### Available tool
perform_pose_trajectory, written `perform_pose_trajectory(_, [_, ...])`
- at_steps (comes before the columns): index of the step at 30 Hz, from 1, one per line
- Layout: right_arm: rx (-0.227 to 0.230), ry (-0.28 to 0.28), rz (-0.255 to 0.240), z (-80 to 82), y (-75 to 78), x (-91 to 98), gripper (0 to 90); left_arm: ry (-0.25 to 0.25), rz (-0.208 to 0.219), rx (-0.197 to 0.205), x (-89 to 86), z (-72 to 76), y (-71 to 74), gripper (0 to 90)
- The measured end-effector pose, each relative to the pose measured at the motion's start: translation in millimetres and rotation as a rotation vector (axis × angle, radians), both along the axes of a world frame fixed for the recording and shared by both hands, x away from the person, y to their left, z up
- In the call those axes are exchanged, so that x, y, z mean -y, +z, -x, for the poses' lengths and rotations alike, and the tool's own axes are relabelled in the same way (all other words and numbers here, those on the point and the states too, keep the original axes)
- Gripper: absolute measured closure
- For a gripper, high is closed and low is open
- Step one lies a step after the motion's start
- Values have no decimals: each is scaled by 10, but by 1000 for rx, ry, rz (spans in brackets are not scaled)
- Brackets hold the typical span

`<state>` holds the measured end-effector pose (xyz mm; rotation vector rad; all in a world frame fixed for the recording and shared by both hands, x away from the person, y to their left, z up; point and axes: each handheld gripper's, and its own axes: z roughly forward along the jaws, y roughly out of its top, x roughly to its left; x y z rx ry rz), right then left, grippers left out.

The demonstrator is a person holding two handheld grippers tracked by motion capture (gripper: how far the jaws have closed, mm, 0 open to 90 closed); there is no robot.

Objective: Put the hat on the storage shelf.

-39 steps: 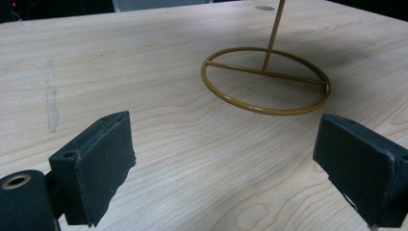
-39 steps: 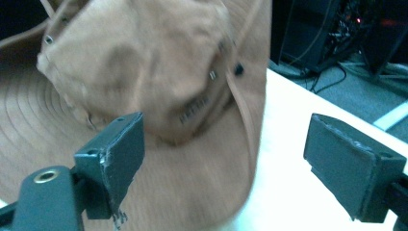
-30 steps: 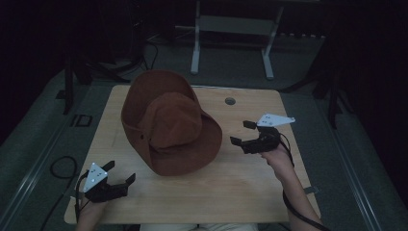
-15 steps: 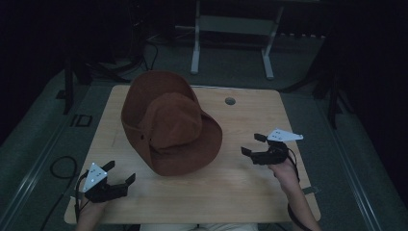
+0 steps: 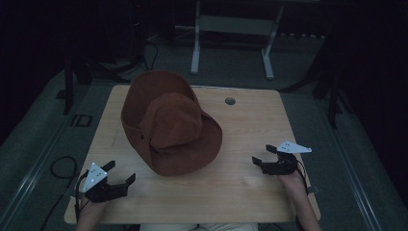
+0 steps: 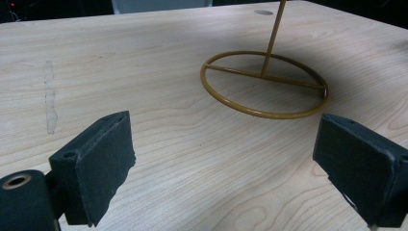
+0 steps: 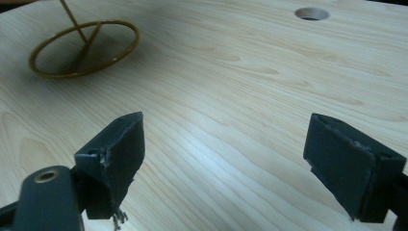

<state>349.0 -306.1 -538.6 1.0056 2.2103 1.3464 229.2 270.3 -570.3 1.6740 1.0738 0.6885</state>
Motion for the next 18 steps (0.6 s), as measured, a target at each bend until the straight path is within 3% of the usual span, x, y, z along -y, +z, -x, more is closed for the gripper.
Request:
perform_pose_trajectory(5, [23,-38,20,85,-50,93,139,1,3,1,-2,1,0,77])
perform_pose_trajectory(8, [46,-66,65,136,-78,132,137,-1,1,1,-1,5,0,77])
perform_pose_trajectory(18, [110,-217,123,212,-156,251,121,0,4,6,-1,9,2,81])
